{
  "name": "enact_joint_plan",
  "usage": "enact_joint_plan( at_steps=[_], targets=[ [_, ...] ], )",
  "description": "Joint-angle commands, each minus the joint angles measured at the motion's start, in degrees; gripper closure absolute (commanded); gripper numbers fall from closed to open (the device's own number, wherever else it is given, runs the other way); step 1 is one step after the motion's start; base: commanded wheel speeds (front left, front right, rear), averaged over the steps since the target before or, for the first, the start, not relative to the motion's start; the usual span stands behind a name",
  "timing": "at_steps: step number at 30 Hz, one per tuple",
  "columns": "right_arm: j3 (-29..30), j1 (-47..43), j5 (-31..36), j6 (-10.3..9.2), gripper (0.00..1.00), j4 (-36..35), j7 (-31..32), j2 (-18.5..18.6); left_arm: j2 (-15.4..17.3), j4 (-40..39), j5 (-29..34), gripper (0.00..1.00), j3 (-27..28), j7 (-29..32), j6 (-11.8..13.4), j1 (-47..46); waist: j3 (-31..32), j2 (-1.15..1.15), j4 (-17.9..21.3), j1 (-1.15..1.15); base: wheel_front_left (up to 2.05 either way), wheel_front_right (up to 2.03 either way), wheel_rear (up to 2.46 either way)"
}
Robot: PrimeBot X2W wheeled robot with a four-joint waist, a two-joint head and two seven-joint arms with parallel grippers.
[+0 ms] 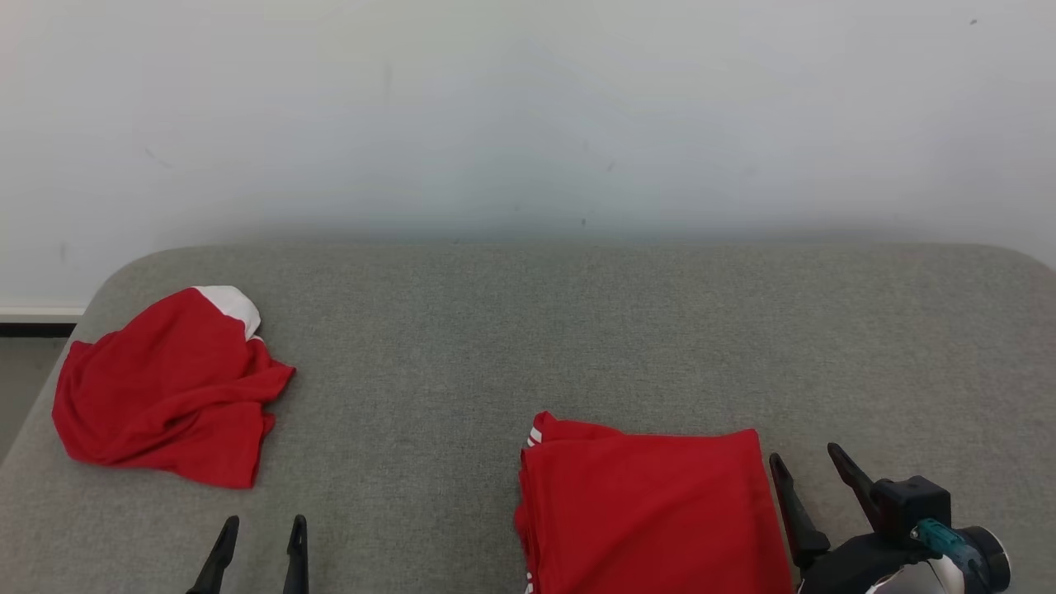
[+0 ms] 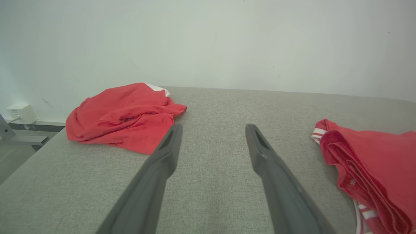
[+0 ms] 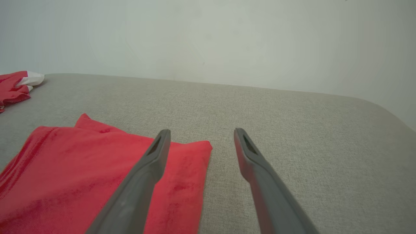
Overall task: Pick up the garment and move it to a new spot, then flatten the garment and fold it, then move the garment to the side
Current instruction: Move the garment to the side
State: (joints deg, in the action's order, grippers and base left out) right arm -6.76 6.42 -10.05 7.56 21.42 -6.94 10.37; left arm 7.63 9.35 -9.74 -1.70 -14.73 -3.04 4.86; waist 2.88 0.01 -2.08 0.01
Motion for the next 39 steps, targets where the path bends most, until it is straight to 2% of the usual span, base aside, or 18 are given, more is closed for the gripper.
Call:
enact_joint_plan(
  at_steps=[1, 10, 21, 22, 24, 32, 39],
  targets=[
    [-0.5, 1.1, -0.6, -0.11, 0.00, 2.3, -0.3, 0.8, -0.1, 0.2, 0.2, 0.00, 0.0, -0.4, 0.0, -0.9, -0.7, -0.01, -0.9, -0.01, 0.00, 0.00, 0.00],
    [-2.7, 4.4, -2.3, -0.11, 0.00, 15.1, -2.3, 0.3, -0.1, 1.3, 0.3, 0.00, -0.4, -0.4, -0.2, -1.9, -2.2, -0.01, -2.6, -0.01, 0.00, 0.00, 0.00],
    [-6.3, 9.0, -4.9, -0.11, 0.00, 30.0, -4.4, -2.4, -0.4, 2.0, 0.6, 0.00, -0.8, -0.4, -0.2, -3.3, -3.5, -0.01, -2.9, -0.01, 0.00, 0.00, 0.00],
    [-6.7, 9.3, -5.3, -0.11, 0.05, 31.0, -4.5, -2.5, -0.5, 2.1, 0.5, 0.00, -0.8, -0.4, -0.3, -3.4, -3.5, -0.01, -2.9, -0.01, 0.00, 0.00, 0.00],
    [-7.6, 10.1, -6.4, -0.11, 1.00, 32.5, -4.7, -2.7, -0.6, 2.1, 0.5, 0.00, -0.9, -0.4, -0.4, -3.4, -3.6, -0.01, -3.0, -0.01, 0.00, 0.00, 0.00],
    [-12.0, 18.3, -8.7, -0.11, 1.00, 33.1, -6.1, 0.8, -1.4, 0.9, 0.9, 0.00, -1.3, -0.4, -0.4, -4.2, -7.1, -0.01, -1.7, -0.01, 0.00, 0.00, 0.00],
    [-15.2, 30.1, -10.4, -0.11, 1.00, 31.6, -5.1, 9.2, -2.7, -2.8, 2.3, 0.00, -3.6, -0.4, -1.5, -9.8, -16.9, -0.01, 0.3, -0.01, 0.00, 0.00, 0.00]
  ],
)
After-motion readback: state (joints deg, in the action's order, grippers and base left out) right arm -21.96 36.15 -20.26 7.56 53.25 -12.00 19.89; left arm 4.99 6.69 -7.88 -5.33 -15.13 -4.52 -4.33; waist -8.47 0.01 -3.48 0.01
